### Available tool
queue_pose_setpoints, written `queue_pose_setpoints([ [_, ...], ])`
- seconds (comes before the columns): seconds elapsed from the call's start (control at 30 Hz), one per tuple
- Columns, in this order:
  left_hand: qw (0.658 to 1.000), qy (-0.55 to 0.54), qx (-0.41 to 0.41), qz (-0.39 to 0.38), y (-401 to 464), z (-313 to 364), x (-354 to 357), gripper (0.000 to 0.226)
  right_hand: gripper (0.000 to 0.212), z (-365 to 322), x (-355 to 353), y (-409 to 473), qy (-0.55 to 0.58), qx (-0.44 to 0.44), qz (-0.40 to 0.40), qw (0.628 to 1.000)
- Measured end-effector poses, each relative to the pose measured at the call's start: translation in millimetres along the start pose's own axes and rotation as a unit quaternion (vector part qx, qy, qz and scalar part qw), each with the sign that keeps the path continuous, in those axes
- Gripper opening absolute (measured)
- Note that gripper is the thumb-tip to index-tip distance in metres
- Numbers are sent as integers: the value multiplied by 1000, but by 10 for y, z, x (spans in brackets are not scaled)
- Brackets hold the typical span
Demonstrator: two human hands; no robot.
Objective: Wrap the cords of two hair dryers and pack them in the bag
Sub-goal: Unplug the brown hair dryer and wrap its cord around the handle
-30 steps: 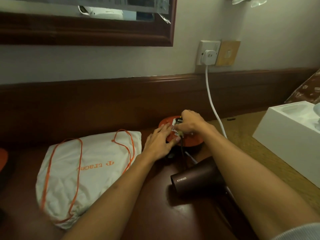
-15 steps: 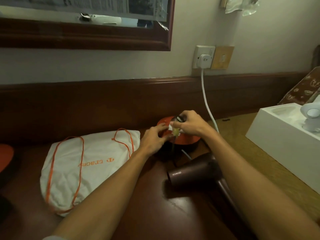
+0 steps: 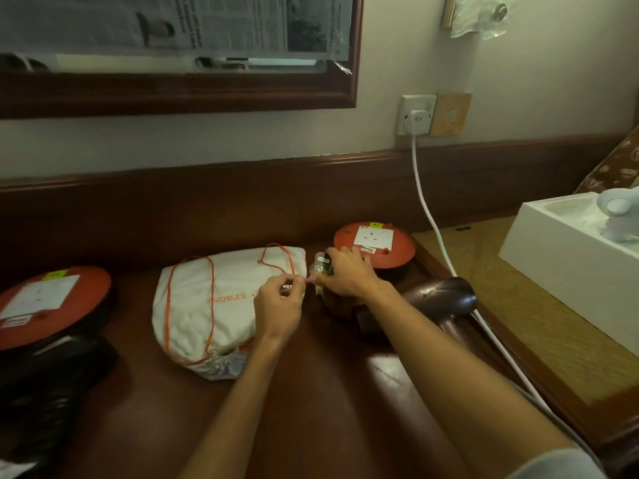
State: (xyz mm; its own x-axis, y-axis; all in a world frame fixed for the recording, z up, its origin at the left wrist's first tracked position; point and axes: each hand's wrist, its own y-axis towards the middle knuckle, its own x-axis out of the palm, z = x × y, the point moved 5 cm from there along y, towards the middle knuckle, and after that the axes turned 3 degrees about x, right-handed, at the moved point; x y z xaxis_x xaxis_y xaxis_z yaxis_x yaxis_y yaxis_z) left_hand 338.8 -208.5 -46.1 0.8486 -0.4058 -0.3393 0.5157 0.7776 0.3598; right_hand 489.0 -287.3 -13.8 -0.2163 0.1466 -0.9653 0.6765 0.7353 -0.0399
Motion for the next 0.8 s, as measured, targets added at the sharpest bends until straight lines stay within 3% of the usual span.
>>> queue_pose_setpoints([
  [0.07,1000,9,11,-24,-87,62,-43,21,81,20,-93,-204,12,-4,0,1000],
  [0.17,997,8,43,-66,-237,282,1,27,70,293,-333,-661,80,11,88,993],
  [0.3,973,50,71,-215,-464,494,460,45,45,976,-425,-1505,277,92,221,930],
  [0.37,945,138,96,-281,-608,522,689,53,41,1257,-273,-1852,277,169,234,916],
  [0.43,929,210,139,-270,-727,522,769,52,47,1445,-22,-2032,192,241,163,937],
  [0.5,940,205,158,-221,-793,515,728,51,49,1545,155,-2117,132,259,104,951],
  [0.67,945,198,171,-196,-886,551,648,49,34,1464,-44,-2227,97,225,120,962],
  [0.8,917,267,210,-208,-833,854,507,52,36,1294,-322,-2327,70,156,154,973],
])
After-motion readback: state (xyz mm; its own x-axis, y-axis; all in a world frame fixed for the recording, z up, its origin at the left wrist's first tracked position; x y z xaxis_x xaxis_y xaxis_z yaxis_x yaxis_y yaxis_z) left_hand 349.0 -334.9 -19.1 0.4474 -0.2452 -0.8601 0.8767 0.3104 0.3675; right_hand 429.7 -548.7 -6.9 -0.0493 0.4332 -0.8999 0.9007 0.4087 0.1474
